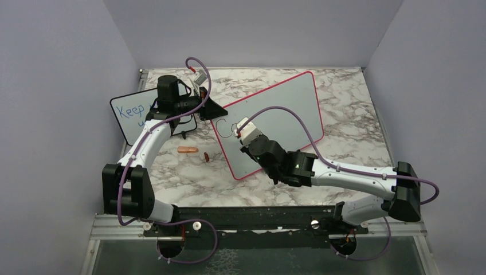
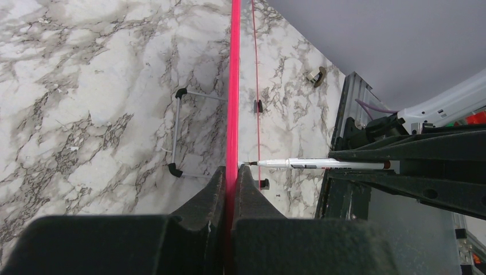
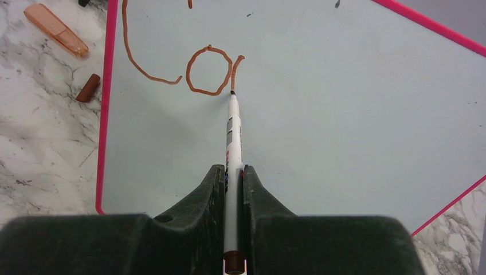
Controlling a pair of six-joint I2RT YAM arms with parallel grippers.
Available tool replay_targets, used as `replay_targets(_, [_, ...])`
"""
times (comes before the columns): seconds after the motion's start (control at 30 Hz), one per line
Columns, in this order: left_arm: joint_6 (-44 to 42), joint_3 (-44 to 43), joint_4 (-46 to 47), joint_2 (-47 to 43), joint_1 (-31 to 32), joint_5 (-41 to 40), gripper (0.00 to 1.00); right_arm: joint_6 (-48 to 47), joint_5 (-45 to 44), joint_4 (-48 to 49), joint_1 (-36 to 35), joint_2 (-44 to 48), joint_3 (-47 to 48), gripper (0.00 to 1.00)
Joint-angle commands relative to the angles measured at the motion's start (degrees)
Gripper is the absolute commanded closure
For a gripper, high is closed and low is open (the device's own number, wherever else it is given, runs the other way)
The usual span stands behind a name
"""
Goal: Write a sentence on the whiteboard
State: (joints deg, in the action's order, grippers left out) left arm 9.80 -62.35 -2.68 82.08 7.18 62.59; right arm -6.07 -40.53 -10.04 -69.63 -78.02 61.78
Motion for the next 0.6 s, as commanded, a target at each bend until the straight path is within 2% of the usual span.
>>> replay_targets(0.0, [-5.0, 1.0, -4.4, 2.2, 0.7, -1.9, 1.00, 0.3, 0.4, -2.0, 0.4, 1.4, -1.0, 0.99])
replay_targets(0.57, [-5.1, 1.0, -4.4, 2.3, 0.7, -1.7, 1.00, -1.6, -2.6, -0.9, 0.4, 2.2, -1.7, 0.99])
